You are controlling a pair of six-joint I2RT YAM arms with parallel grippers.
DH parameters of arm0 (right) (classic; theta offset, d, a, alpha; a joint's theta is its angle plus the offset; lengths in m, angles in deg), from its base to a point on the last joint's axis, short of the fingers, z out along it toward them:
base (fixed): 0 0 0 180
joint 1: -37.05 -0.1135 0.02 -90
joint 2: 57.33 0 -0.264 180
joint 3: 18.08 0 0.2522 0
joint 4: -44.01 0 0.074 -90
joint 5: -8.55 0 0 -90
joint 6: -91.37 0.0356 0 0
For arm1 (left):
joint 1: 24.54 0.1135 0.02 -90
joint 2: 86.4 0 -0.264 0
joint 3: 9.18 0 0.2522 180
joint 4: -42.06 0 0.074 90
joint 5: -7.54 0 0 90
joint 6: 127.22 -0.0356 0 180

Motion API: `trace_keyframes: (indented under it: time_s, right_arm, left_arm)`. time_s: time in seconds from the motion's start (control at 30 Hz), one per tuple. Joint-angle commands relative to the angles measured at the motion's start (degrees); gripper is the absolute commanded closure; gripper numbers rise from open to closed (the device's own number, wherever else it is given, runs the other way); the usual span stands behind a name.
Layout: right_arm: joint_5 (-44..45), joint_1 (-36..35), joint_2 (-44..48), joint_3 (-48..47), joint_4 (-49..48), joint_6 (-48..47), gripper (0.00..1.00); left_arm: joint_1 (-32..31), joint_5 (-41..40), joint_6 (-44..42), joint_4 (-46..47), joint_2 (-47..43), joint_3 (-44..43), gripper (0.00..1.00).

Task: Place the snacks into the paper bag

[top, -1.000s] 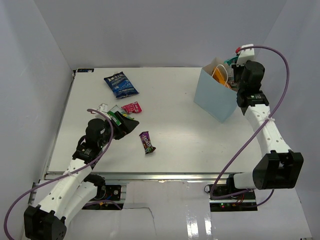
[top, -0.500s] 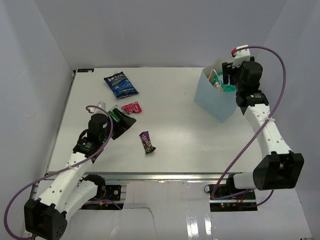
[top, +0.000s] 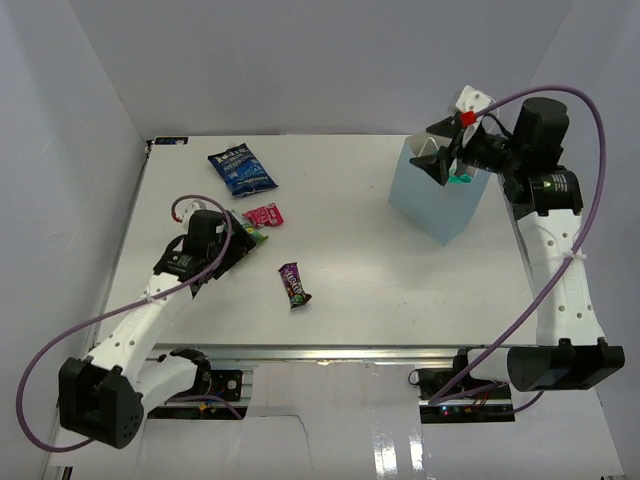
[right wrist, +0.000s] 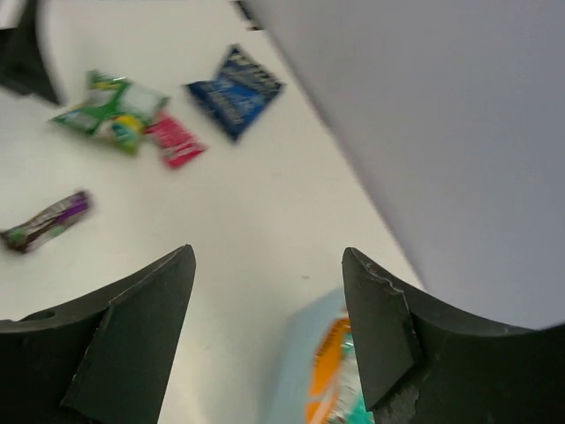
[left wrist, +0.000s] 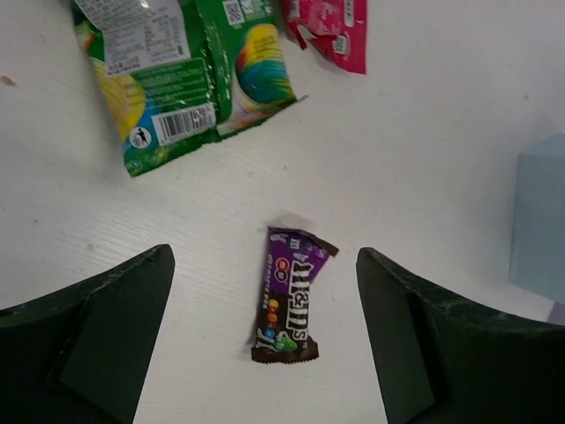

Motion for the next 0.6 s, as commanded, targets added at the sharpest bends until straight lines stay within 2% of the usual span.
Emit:
trace_keyframes:
  time_s: [0.0, 0.17, 0.3, 0.47, 0.5, 0.57]
  right_arm:
    - [-14.16, -5.73, -2.01, 3.61, 18.19, -11.74, 0.27]
    - [-5.02, -12.43, -1.13, 14.16, 16.63, -9.73, 0.26]
    - [-4.04, -13.49, -1.83, 19.0, 13.82, -6.31, 0.25]
    - [-4.39, -13.67, -2.27, 21.9, 11.18, -4.72, 0.25]
    - [-4.39, -13.76, -2.27, 22.26, 11.01, -4.63, 0.25]
    - [-4.57, -13.76, -2.45, 22.96, 10.74, -4.46, 0.25]
  left_arm:
    - [3.92, -1.34, -3.72, -4.19, 6.98, -4.63, 0.05]
    - [9.11, 1.66, -9.34, -2.08, 19.19, -11.64, 0.05]
    - [10.53, 1.05, -12.16, -4.44, 32.53, -19.3, 0.06]
    - [10.79, 1.39, -13.57, -4.99, 40.65, -24.93, 0.08]
    - [10.79, 1.57, -14.36, -4.64, 41.61, -25.37, 0.1]
    - [11.14, 2.88, -15.06, -4.81, 44.25, -26.08, 0.29]
